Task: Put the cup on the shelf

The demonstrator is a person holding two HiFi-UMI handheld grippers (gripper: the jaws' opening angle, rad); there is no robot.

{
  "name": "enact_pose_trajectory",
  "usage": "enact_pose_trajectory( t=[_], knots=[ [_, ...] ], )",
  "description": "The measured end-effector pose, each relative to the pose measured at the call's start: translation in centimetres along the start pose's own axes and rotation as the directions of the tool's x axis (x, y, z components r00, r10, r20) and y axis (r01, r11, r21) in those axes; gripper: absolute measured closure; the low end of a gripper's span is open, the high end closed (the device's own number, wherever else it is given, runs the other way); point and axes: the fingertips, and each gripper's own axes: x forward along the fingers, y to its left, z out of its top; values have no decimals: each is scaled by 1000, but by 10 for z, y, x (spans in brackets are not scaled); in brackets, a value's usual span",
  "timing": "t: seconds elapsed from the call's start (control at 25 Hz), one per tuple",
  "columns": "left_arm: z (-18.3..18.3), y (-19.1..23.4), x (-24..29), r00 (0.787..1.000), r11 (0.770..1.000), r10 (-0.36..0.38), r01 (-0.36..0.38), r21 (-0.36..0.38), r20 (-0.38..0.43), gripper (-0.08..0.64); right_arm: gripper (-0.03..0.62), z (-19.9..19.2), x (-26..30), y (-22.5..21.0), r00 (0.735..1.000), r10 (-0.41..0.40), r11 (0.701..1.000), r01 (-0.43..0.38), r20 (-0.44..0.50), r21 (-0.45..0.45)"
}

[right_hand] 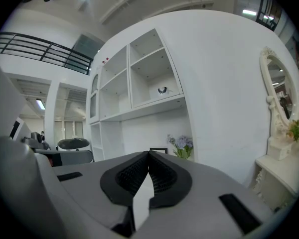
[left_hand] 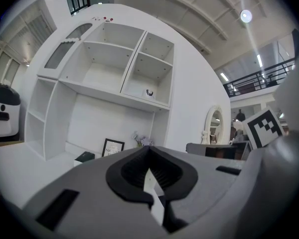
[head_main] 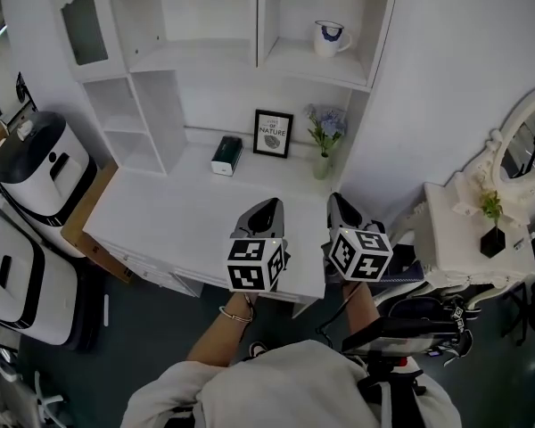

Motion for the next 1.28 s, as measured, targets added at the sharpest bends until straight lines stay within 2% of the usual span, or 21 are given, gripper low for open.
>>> enact_pose_trajectory(
  t=[0.44, 0.56, 0.84, 0.92, 1.12, 1.28],
  knots=[
    [-12, -42, 26, 1000, 999, 10, -11, -43, -19, 552, 571, 4, -18, -49, 1000, 19, 999, -19, -2, 39],
    [-10, -50, 30, 1000, 999, 28, -28, -24, -8, 552, 571, 8, -19, -59, 999, 37, 999, -37, 5, 32],
    [-7, -49, 35, 997, 997, 79, -79, 6, -11, 552, 571, 12, -19, -66, 998, 60, 998, -60, 14, 25],
    [-7, -46, 33, 996, 996, 88, -88, -3, -8, 552, 571, 10, -18, -66, 998, 66, 998, -66, 3, 23],
    [-11, -41, 30, 994, 994, 108, -108, -21, -15, 552, 571, 8, -20, -62, 998, 63, 997, -64, -24, -49],
    [-10, -38, 28, 992, 992, 124, -125, -28, -7, 552, 571, 11, -19, -62, 997, 70, 996, -71, -20, -51]
  ],
)
